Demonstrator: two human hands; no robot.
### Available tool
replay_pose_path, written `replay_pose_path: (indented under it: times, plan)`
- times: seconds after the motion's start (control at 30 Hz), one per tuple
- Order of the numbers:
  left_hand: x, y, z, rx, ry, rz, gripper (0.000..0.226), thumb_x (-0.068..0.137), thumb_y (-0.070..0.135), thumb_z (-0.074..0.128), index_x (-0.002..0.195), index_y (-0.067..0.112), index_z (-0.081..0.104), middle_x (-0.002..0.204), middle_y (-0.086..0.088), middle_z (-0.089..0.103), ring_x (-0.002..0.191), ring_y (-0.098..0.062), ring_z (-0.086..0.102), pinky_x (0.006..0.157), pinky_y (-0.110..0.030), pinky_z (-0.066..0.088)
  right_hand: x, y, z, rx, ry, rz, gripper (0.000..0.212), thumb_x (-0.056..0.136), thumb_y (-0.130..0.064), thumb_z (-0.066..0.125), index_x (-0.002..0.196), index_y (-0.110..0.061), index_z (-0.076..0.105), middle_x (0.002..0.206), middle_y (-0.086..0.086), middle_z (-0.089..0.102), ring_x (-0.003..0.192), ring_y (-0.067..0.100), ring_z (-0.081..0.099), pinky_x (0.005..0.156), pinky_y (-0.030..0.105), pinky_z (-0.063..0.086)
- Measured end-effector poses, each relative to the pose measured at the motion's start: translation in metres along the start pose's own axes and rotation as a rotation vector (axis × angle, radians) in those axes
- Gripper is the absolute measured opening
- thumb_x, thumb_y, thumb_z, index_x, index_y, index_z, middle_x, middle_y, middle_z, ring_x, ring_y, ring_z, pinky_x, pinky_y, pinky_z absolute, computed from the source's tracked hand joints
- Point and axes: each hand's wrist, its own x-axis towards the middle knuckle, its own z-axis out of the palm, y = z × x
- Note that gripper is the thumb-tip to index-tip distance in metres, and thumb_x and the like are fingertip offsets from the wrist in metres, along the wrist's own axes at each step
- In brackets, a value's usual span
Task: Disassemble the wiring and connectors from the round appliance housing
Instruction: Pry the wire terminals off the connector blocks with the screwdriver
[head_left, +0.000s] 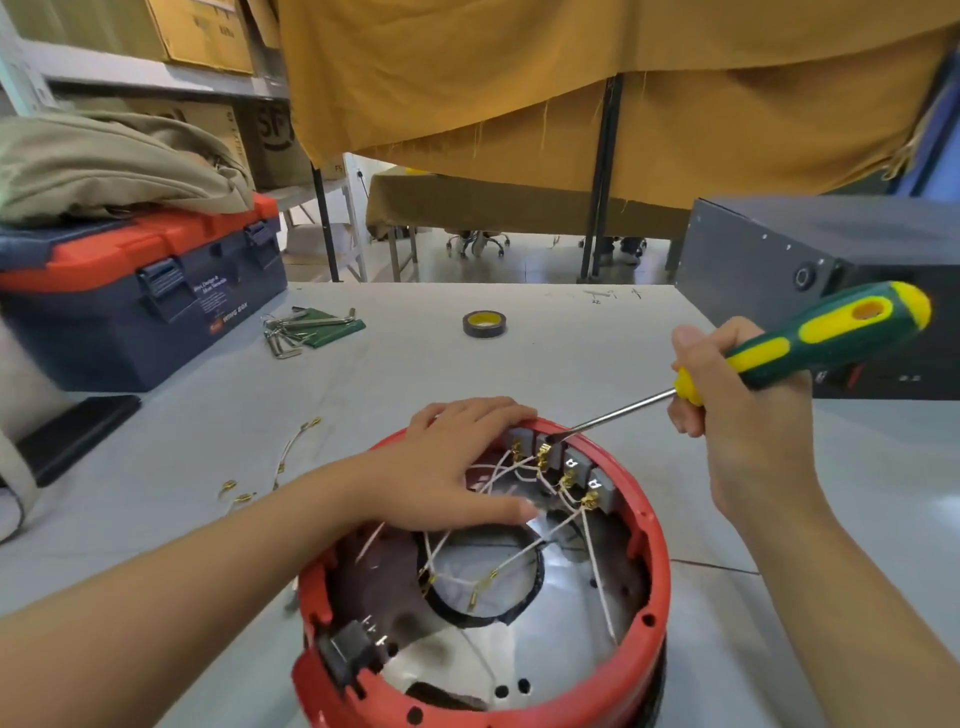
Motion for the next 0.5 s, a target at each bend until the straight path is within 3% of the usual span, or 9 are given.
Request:
replay_pose_path:
  times: [0.23,0.33,0.5]
  plan:
    - [0.014,0.004,-0.004,-0.095,-0.011,0.024,0.066,0.074,0.063,0.052,0.134,0.044,0.031,0.131,0.023,0.041,0.121,-0.003,0.036,0.107,-0.030,0.026,0.001,-0.008,0.001,-0.038,-0.027,-0.036,0.034,0.078,-0.037,0.065,0.052,-0.027,0.047,0.043,-0.011,0.039,0.035,0.008,0.033,0.040,0.015,0.030]
    - [0.013,0.003,0.002,-0.107,0.042,0.045,0.061,0.075,0.062,0.052,0.131,0.048,0.032,0.123,0.030,0.039,0.117,0.002,0.034,0.106,-0.029,0.023,0.000,-0.010,0.002,-0.072,-0.050,-0.054,0.032,0.079,-0.036,0.063,0.051,-0.029,0.049,0.044,-0.012,0.040,0.037,0.006,0.036,0.040,0.015,0.032]
    - [0.014,-0.001,0.006,-0.105,0.071,0.063,0.056,0.078,0.062,0.051,0.128,0.051,0.031,0.127,0.029,0.041,0.119,0.003,0.035,0.108,-0.031,0.022,0.002,-0.013,0.001,-0.070,-0.052,-0.050,0.035,0.084,-0.021,0.058,0.052,-0.026,0.046,0.046,-0.013,0.038,0.039,0.005,0.034,0.041,0.014,0.031]
